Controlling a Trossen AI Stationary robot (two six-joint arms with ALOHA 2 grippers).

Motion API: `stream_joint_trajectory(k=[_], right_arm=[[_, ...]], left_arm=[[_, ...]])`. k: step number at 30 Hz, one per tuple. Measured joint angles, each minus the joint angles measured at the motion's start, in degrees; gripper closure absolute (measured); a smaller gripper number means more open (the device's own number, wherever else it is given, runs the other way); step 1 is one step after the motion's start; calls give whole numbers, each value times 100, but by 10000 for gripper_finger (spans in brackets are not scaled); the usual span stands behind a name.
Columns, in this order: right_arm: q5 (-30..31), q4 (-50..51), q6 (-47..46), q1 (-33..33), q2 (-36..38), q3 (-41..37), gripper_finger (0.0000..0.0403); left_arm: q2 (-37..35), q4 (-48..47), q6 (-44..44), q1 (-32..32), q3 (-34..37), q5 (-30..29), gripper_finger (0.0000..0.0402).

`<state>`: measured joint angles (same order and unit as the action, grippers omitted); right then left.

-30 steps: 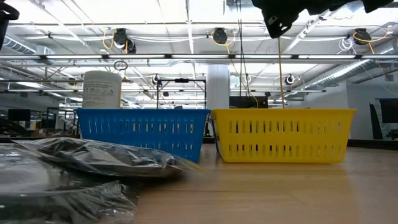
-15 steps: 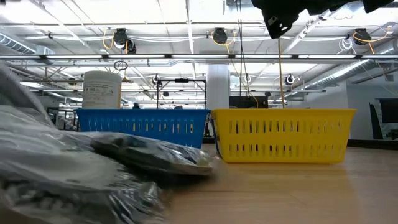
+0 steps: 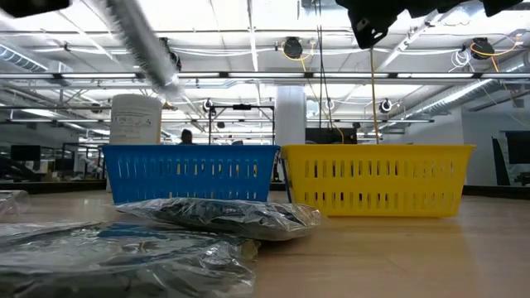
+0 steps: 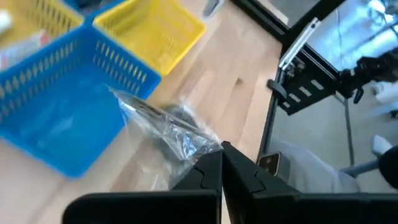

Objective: Pick & Place Travel size toiletries
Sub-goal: Put the black hairbrush into the right yellow bin

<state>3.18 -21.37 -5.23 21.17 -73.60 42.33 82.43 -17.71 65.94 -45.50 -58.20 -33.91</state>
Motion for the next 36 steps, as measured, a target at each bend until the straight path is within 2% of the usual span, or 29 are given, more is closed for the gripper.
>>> stream_joint_trajectory(k=[4,11,23,32,36], right_arm=[[-20,-83,-7,0,0,0,309],[-39,-172,7,0,0,0,304],[-44,-713,152,-51,-52,0,229],[-73,-944,159,-280,-118,-4,179],[-605,-1143,54,-441,-154,4,164]], left_arm=[[-4,157,-827,321,-294,191,402],[-4,151,-2243,793,-657,902,402],[0,864,-4312,1297,-746,1750,402],[276,1218,-4742,1608,-758,2220,402],[440,1281,-4826,1705,-749,2369,402]])
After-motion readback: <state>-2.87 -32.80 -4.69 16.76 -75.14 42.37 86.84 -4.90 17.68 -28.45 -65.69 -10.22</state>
